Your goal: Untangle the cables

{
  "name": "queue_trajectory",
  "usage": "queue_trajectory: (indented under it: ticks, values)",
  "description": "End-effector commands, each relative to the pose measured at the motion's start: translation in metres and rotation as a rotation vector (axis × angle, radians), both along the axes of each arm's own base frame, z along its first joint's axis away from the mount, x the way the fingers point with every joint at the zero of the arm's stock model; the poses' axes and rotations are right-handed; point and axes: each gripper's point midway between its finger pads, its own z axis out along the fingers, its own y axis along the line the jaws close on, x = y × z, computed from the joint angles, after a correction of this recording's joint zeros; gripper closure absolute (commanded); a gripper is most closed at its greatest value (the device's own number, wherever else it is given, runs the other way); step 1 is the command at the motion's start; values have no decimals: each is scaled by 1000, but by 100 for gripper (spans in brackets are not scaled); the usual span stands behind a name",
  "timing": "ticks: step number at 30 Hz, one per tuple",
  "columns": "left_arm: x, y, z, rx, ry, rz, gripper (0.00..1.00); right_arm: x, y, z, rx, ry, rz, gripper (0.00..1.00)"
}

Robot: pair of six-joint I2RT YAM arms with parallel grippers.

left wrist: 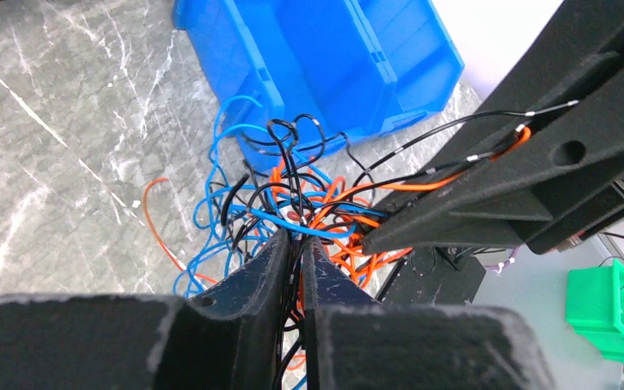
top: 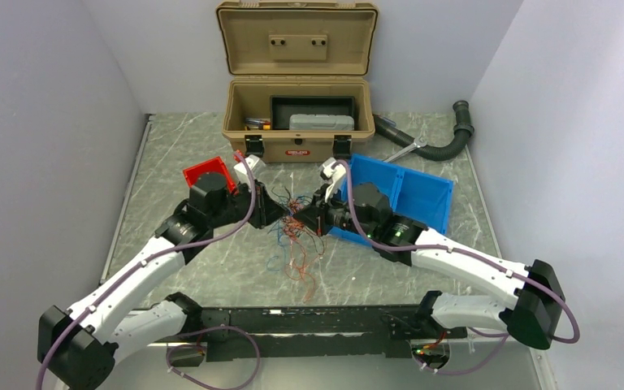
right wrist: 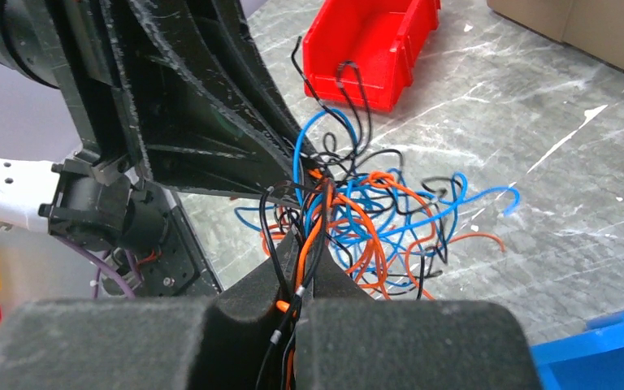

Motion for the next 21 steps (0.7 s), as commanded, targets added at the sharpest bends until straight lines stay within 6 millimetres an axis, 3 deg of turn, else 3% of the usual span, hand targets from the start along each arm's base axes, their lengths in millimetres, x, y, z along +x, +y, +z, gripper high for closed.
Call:
queue_trajectory:
  ticks: [1,4,7,9,12,17,21]
  values:
    - [8,-8,15,-45,-41,-7,85,-1,9,28,40,-34,4,100]
    - [8,-11,14,-56,-39,-22,100,2,8,24,8,-36,-30,100]
    - [13,-3,5,5,-14,45,100,30,-12,16,-90,-23,-257,99]
    - [23,12,-4,91,-23,154,100,51,-35,-2,-193,2,-442,86]
    - [27,28,-10,158,-16,232,100,69,-64,-27,-353,25,-640,82]
    - [24,43,-14,203,-14,282,100,82,-87,-48,-504,6,-796,87]
    - [23,58,-14,240,-39,333,100,84,-92,-52,-523,-4,-807,88]
